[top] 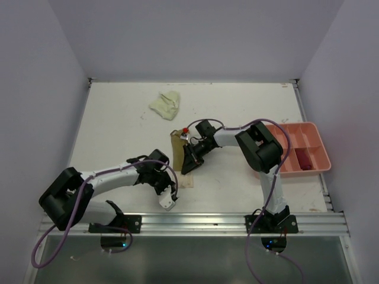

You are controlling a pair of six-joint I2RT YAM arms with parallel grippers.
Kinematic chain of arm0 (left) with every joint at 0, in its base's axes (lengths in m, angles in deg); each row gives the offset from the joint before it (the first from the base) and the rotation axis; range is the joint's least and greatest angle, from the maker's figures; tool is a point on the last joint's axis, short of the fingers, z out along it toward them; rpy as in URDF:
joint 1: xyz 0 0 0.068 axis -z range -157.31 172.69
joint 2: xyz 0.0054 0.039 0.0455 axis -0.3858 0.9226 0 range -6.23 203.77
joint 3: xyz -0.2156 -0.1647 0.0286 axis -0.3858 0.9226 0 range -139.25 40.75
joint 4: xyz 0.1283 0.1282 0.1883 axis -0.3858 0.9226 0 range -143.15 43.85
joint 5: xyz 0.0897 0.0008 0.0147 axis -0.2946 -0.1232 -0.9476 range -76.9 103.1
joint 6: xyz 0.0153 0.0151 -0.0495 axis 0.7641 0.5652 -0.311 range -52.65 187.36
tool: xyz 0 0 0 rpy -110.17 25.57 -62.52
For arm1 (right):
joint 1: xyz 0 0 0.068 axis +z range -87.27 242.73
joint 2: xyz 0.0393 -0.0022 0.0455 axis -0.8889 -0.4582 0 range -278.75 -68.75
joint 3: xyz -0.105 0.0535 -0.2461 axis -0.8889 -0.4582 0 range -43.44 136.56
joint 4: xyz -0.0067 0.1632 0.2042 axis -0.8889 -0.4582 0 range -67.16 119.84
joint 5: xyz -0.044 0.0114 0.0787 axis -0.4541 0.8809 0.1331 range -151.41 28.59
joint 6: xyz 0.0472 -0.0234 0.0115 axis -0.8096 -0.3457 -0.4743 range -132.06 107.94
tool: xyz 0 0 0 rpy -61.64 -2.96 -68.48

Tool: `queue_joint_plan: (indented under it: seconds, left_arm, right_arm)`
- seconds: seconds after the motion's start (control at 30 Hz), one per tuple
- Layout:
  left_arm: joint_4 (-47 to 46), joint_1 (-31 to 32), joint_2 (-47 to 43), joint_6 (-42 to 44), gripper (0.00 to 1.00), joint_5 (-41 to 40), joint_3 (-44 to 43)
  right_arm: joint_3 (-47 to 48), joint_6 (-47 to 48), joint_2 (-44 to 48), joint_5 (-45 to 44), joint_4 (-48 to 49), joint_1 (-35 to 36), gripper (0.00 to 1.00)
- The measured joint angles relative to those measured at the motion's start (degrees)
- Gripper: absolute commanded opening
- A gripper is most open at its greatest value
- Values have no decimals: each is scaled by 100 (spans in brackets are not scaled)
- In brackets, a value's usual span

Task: Roll the underwear
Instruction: Fold the underwear

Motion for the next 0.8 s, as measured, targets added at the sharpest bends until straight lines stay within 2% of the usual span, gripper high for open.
queue_joint_plan:
  seconds: [0.07,0.1,0.2,0.57,0.8]
  left_arm:
    - [13,0,37,-42,22,4,-35]
    - [26,0,39,-52,30,13,-46]
    - [28,0,15,-61,36,37,-76]
    - [280,7,186,-120,39,129,-435]
    - [415,111,402,-734,40,122,-743]
  right_arm:
    - [15,9,0,-13,-35,0,24]
    - [31,17,0,-17,-57,0,24]
    - [52,39,0,-39,-87,0,24]
    - [57,17,0,-59,-94,0,24]
    - [46,-37,0,-70,-37,-7,24]
